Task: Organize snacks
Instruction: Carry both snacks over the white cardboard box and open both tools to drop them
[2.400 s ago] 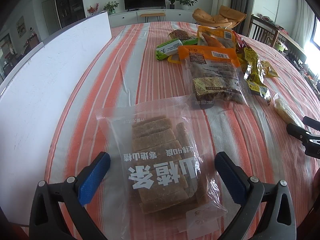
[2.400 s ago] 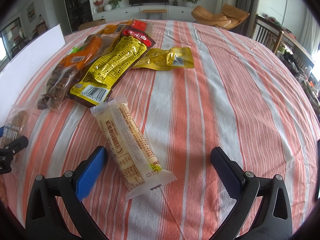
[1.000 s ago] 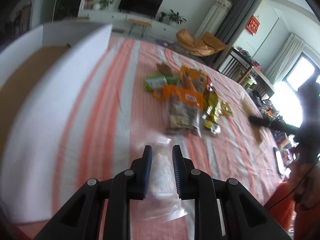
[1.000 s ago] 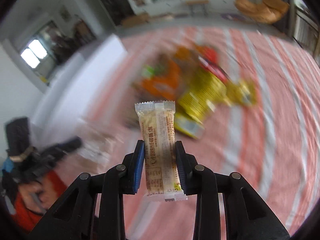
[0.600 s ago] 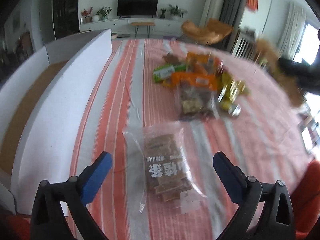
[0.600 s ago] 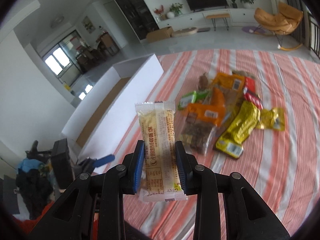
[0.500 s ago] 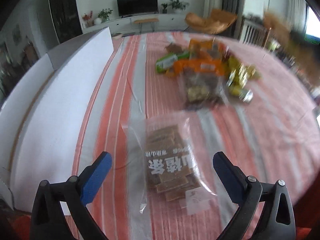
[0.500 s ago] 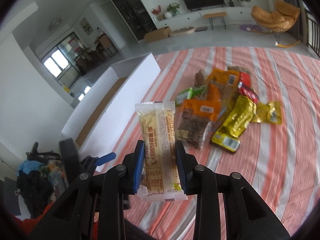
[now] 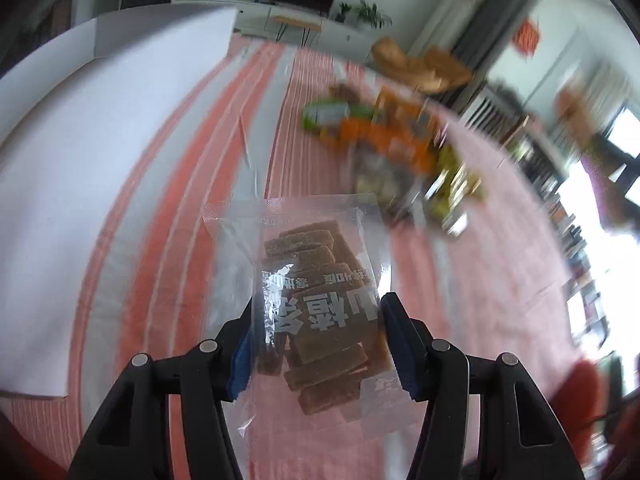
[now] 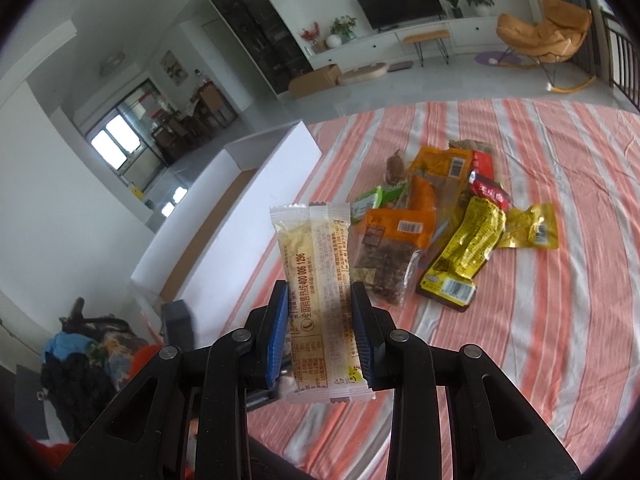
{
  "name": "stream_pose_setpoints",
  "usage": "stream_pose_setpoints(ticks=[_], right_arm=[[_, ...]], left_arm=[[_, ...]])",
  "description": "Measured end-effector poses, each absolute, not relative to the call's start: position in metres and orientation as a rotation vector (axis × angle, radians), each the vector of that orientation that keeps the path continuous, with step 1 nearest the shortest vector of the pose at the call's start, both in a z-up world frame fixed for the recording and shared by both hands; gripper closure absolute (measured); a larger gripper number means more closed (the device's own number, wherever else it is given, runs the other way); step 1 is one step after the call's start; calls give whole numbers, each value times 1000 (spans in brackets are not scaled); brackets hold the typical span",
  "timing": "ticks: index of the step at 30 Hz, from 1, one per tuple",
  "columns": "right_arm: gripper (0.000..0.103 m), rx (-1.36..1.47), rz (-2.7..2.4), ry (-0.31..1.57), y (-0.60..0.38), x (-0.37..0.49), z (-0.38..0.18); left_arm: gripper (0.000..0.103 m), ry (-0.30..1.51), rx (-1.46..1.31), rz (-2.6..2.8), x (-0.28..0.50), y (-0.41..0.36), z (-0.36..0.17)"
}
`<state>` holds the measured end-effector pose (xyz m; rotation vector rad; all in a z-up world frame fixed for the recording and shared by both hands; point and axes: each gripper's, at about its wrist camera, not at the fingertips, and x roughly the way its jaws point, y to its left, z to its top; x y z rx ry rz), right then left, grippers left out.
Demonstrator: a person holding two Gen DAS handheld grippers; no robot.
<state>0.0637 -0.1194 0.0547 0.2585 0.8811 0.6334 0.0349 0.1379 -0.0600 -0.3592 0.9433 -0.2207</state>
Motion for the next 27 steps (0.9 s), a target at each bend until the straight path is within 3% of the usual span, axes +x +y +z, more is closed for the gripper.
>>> stream_pose_setpoints(ticks=[7,11,13,14,15,16,22,27], right_arm=[[71,276,818,858,-36,93,95],[70,269,955,870,47,115,105],[64,282,1016,896,88,128,100],[41,295,1038,916,108,135,95],[27,296,1031,927,116,139,90],[12,296,1021,926,119,140,87],[9,118,840,822,57,123,51],[8,-216,491,826,-42,97,-29]], left_arm=[[46,718,-439,-44,15,239,31],[44,725,-343,196,18,300,35],[37,748,-281,299,22,320,31],[31,755,-261,315,23,328,28],[19,758,-248,328,23,332,28],[17,744,-234,346,19,334,29],[15,631,-210,297,7,303,33],[11,606,-3,203,29,237,25]])
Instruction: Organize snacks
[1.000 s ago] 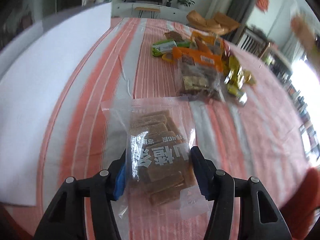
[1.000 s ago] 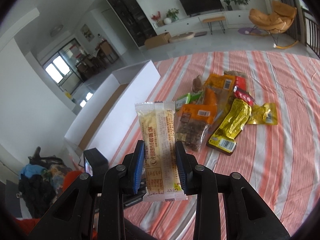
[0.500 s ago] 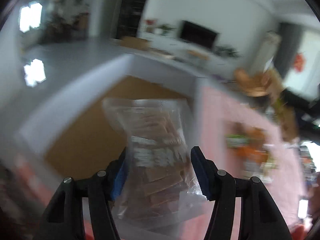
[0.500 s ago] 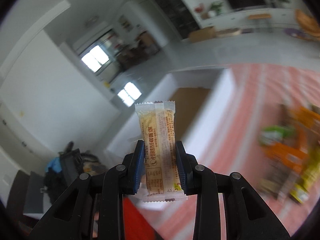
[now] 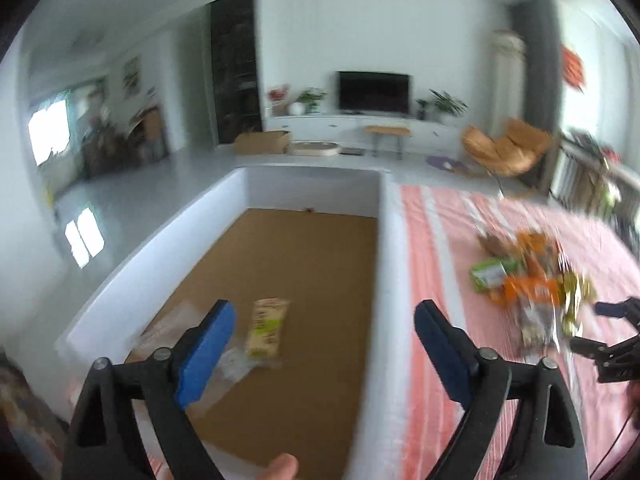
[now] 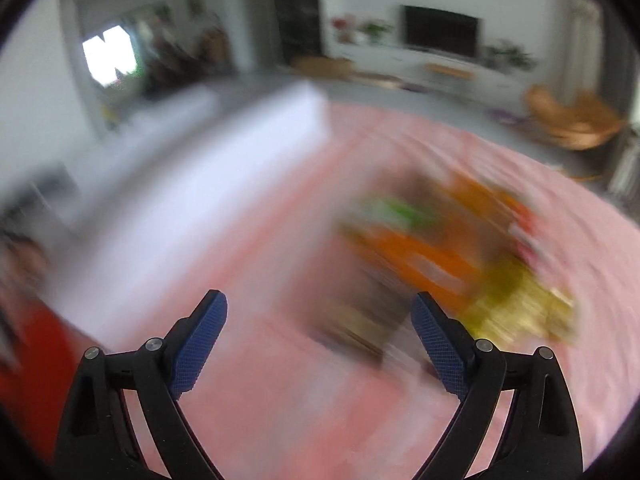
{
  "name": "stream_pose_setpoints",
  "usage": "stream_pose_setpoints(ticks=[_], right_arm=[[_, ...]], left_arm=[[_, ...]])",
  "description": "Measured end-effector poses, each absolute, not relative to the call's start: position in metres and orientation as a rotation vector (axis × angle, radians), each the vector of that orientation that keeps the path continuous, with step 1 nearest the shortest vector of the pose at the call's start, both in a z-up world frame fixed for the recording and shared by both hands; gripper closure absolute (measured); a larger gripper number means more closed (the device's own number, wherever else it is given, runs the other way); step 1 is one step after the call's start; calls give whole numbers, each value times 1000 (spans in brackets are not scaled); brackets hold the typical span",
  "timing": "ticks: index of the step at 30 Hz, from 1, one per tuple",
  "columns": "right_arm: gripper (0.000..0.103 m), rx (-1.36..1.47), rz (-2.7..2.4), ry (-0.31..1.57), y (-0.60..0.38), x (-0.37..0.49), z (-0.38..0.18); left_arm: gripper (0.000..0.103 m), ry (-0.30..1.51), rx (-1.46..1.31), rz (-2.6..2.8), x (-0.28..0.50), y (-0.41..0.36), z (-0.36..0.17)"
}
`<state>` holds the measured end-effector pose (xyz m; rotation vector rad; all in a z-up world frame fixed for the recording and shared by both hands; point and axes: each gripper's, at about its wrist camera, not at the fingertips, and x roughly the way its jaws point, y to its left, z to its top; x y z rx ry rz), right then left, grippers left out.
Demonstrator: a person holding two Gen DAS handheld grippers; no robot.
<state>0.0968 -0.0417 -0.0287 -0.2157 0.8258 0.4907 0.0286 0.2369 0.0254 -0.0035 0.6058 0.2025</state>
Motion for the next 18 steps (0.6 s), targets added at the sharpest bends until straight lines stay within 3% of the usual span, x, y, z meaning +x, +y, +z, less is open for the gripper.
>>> stream_pose_setpoints(ticks=[8,16,18], right_arm=[[8,-92,107,891,-229,92,-81],[6,-33,-4,908,-261,99,-91],[4,-62,-9,916,-257,101,-89]], left_arm=[[11,690,101,238,65,184,2],[11,718,101,250,61,175,-2],[11,637,128,321,52,169,7]])
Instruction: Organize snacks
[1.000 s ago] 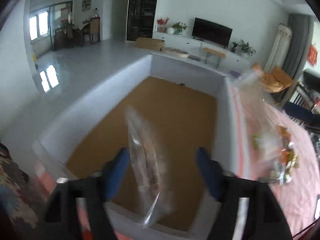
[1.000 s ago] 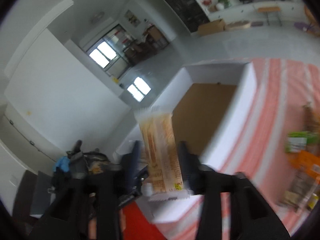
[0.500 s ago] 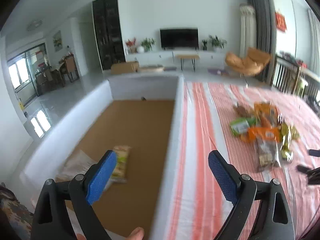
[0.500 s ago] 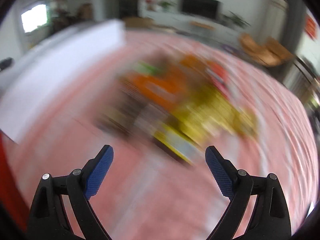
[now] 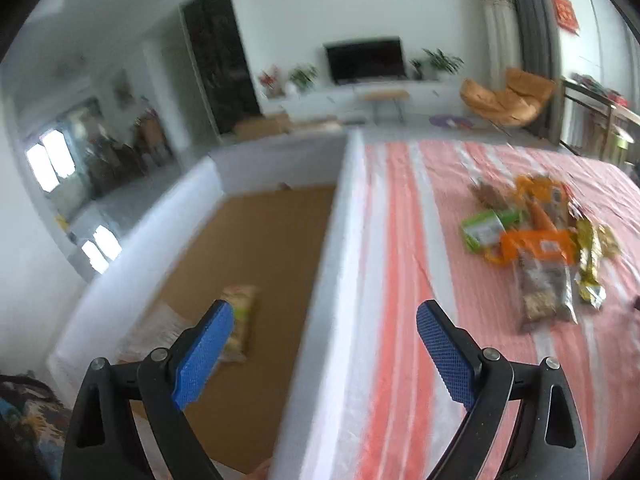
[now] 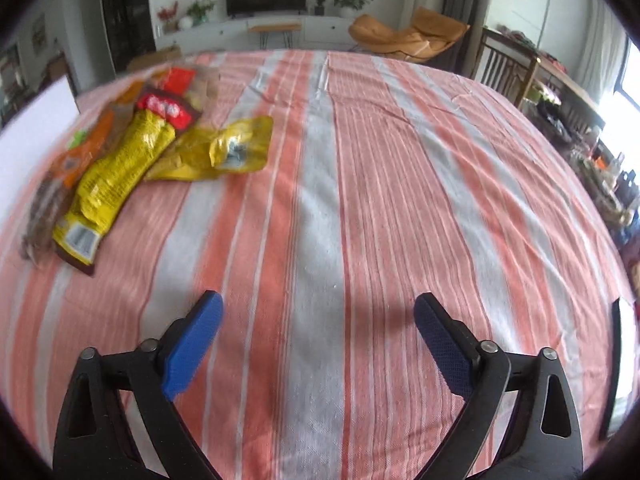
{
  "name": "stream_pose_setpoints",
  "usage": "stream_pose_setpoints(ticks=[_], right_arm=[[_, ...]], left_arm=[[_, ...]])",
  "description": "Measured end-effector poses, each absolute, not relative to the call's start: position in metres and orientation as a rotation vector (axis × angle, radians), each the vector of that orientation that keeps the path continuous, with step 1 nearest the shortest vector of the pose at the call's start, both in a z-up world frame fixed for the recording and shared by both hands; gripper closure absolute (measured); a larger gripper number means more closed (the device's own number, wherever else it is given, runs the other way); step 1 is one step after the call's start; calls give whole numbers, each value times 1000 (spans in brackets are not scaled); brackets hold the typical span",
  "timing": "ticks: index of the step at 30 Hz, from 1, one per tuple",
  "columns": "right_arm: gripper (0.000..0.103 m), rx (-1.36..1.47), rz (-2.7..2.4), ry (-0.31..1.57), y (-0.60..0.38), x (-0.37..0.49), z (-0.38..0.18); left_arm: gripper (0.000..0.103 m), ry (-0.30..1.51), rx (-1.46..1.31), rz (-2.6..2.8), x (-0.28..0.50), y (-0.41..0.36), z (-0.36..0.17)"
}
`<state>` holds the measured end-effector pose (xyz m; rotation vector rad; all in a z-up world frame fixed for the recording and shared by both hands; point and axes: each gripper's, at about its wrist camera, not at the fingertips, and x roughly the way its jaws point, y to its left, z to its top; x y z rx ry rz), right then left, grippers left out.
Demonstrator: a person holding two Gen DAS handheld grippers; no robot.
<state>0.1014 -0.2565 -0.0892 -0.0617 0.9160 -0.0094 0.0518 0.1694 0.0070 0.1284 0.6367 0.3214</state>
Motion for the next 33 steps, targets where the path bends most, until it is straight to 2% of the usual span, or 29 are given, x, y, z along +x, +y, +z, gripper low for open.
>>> stream_pose_setpoints(ticks=[3,4,7,9,12,18,21,33], right_arm=[[3,-64,-4,918,-254,102,-88],[2,-52,-4,923,-256,104,-90],[0,-1,4,943,-265,106,-94],[0,-6,1,943,-264,109,-95],[0,-5,2,943,-264,108,-95],[0,-5,1,943,-264,108,-95],[0,-5,2,943,-264,108,-95],[0,-5,1,943,-263,109,-95]], left_arm=[[10,374,193,426,15,144,36],[3,304,203,423,5,132,44],[0,210,191,322,-12,95,61],[0,264,172,222,-10,74,59],[0,473,145,44,10,40,30],[0,941,73,-142,59,16,-79],[0,992,90,-141,72,20,-96],[0,942,40,-71,95,37,-101]])
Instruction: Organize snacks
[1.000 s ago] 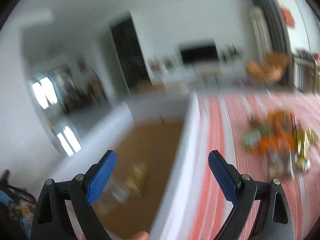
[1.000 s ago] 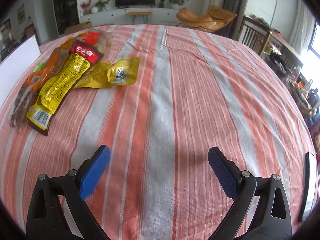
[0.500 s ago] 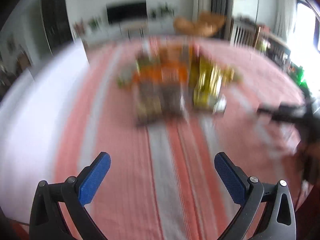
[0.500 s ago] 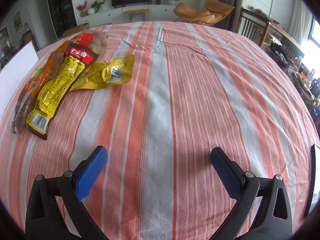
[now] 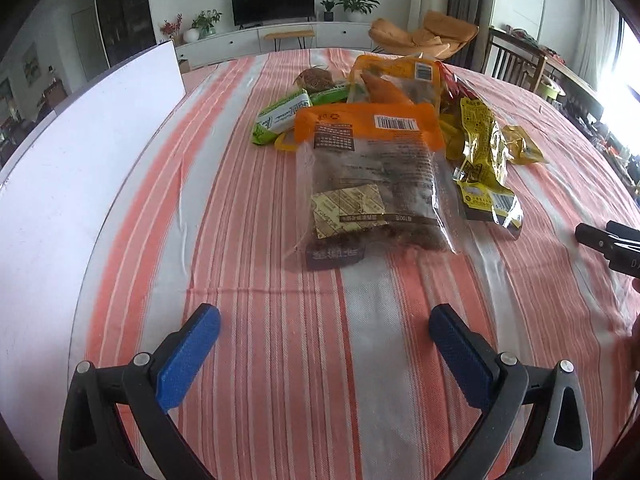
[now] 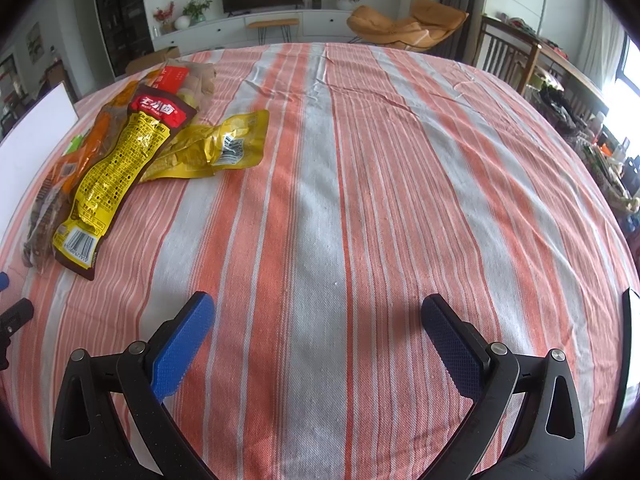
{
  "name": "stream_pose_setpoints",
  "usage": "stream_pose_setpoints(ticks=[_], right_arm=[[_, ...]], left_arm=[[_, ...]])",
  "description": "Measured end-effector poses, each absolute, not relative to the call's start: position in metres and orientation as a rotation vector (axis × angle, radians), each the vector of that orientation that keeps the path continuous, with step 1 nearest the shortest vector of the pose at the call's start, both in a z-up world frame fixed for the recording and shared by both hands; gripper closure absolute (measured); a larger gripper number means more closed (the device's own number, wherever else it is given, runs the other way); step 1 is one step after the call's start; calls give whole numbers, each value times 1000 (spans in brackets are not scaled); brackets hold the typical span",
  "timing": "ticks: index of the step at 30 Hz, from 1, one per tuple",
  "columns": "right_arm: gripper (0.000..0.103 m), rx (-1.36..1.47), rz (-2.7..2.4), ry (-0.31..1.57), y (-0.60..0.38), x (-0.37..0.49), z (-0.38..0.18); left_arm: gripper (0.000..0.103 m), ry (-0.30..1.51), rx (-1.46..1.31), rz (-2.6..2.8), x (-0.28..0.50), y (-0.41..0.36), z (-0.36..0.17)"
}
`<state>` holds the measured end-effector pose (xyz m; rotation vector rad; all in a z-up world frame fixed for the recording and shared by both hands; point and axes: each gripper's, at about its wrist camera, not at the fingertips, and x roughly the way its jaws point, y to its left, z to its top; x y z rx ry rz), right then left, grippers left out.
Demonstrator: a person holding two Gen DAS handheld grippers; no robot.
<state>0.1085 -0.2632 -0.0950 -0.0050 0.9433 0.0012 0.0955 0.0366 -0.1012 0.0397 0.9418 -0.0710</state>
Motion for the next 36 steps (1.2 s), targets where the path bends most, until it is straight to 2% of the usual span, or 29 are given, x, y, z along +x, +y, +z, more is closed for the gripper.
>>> stream_pose_setpoints(ticks=[36], right_arm=[[0,5,-14,933,-260,110,-96]], left_arm=[[0,942,38,-72,96,37,-102]])
